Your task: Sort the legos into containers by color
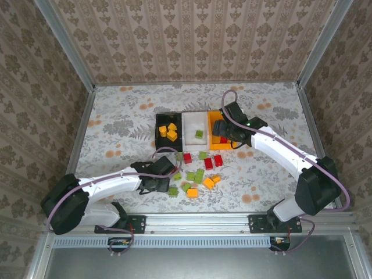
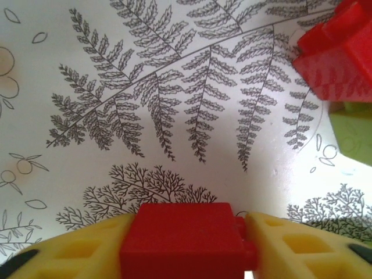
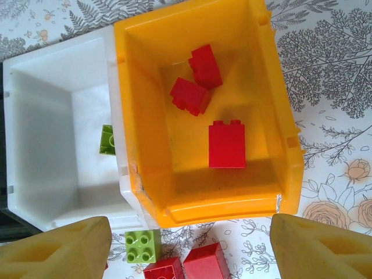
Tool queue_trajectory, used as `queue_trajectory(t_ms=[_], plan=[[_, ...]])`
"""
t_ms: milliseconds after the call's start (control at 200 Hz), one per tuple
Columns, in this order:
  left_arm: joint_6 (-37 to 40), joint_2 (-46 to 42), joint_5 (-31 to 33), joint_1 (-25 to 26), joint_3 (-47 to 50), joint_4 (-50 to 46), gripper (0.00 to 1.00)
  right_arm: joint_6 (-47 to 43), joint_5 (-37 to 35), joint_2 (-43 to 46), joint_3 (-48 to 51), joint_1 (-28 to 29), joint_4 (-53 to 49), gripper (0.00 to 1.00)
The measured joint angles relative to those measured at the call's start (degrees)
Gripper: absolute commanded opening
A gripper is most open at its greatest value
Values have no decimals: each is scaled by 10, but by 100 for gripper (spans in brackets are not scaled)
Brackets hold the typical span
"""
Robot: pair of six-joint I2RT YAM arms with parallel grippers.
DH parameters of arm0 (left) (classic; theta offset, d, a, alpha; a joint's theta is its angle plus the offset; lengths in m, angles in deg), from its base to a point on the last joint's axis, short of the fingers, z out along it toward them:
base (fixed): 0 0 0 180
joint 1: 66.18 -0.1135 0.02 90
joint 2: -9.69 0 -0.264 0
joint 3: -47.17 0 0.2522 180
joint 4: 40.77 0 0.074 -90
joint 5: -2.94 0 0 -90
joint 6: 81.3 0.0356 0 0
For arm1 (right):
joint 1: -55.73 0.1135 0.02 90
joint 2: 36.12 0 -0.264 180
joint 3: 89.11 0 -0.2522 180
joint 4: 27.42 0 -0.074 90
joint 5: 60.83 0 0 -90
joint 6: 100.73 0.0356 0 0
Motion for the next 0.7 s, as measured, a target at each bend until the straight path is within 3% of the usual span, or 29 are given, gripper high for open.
queue_trajectory(t_ms=[245, 430, 700], plan=[[6, -25, 3, 0, -18, -13, 38, 3, -3, 42, 31, -3, 0, 74], [38, -32, -13, -9, -128, -9, 36, 18, -5, 110, 101, -9, 0, 74], [116, 183, -67, -31, -373, 76, 34, 43, -7, 176, 205, -16, -6, 74]])
